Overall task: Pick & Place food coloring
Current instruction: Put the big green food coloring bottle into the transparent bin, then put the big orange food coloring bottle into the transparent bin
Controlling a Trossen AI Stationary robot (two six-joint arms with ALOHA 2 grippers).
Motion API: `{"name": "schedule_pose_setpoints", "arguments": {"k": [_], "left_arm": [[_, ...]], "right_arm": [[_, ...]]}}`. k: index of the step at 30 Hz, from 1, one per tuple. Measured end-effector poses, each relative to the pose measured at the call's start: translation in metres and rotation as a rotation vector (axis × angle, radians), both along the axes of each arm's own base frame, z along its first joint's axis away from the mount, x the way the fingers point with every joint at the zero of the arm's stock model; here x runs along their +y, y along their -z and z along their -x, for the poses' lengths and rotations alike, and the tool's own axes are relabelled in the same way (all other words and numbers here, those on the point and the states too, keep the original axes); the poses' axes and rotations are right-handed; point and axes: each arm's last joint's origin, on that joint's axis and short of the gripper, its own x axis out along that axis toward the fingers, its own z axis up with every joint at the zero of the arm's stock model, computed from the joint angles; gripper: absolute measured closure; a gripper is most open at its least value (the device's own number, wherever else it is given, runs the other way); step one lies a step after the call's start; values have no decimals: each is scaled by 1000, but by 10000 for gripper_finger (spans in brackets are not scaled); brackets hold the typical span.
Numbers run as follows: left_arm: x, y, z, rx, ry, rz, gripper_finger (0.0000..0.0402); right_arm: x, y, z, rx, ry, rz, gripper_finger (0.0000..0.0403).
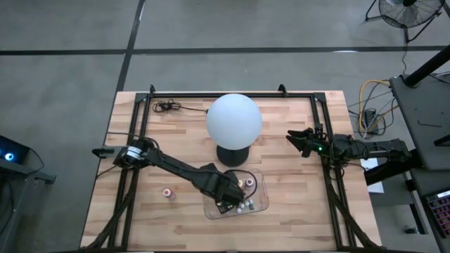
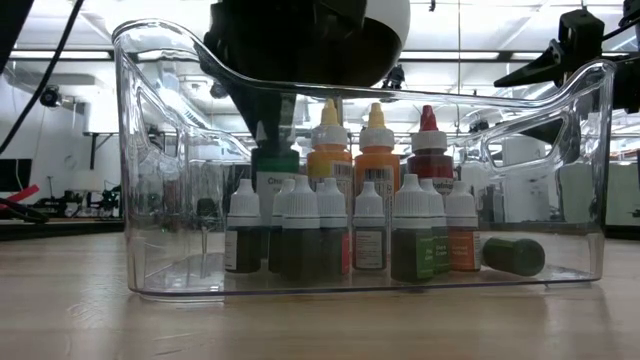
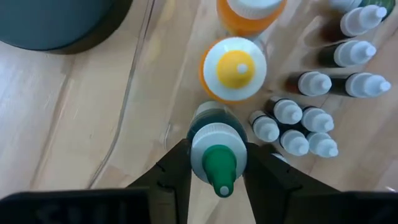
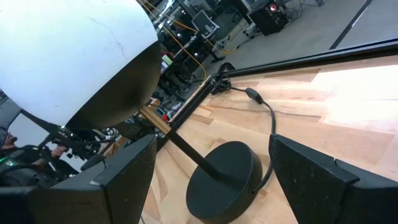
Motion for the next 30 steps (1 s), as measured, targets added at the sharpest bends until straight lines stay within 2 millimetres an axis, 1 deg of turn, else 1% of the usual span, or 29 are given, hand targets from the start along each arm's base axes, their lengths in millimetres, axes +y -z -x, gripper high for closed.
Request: {"name": "schedule_pose_setpoints", "arguments": {"k": [9,12,16,25,27,30], "left_arm": [[1,-2,1,6,13,2,281],[1,-3,1,1,13,4,267],[2,-9,3,-8,28,-2,229],[4,-32,15,-39,46,19,114],[5,-38,18,-45,41,43,99],[5,-47,23,-51,42,97,89]], "right_arm": [[0,0,0,0,0,0,101],[0,0,0,0,0,0,101],[0,0,0,0,0,0,101],[0,0,0,0,0,0,101],[0,0,0,0,0,0,101],[0,0,0,0,0,0,101]]}}
